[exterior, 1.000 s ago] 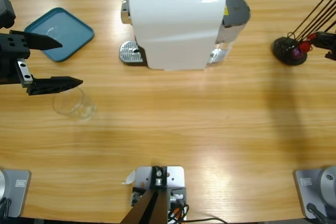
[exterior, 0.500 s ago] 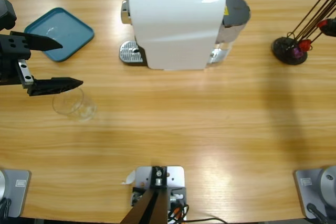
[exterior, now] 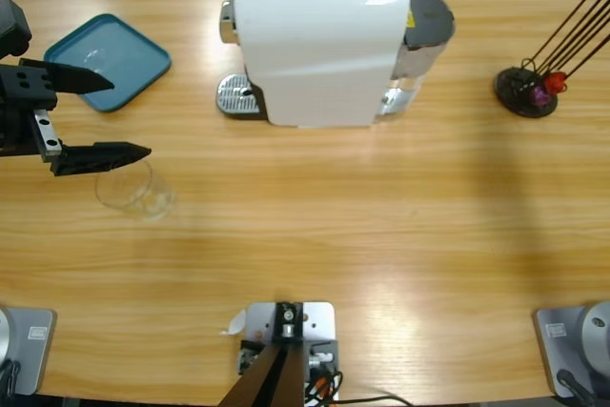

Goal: Pour coffee

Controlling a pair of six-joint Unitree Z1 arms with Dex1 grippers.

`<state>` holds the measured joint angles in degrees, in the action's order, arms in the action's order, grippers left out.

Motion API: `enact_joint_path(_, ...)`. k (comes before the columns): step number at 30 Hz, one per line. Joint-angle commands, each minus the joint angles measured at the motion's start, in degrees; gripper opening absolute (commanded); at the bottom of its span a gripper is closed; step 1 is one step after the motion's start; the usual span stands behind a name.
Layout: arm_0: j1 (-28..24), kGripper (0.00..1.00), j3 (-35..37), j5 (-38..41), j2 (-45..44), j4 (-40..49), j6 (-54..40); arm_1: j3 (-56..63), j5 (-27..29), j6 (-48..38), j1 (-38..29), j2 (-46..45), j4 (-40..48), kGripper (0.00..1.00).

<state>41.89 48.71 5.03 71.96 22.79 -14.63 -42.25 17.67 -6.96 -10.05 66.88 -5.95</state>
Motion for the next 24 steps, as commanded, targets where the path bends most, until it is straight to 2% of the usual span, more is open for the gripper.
enact_joint_path(1, 0.12, 0.987, -2.31, 0.07, -1.35, -0.99, 0.47, -7.85, -0.74, 2.23, -4.77, -7.67, -9.1, 0.0)
enact_joint_path(5, 0.14, 0.987, -2.89, 0.15, -2.65, -0.94, 0.42, -7.86, -19.97, 10.57, -11.42, -10.1, -12.12, 0.0)
enact_joint_path(8, 0.18, 0.987, -3.66, 0.15, -4.34, -0.76, 0.3, -9.48, -28.14, 16.44, -17.48, -9.08, -15.78, 0.0)
enact_joint_path(15, 0.12, 0.987, -3.63, -0.04, -7.39, 1.03, 0.23, -25.14, -35.19, 28.81, -30.54, 5.77, -23.14, 0.0)
enact_joint_path(24, -1.63, 0.987, -3.68, -0.37, -10.14, 2.68, 0.04, -44.48, -38.37, 34.33, -35.64, 28.12, -23.78, 0.0)
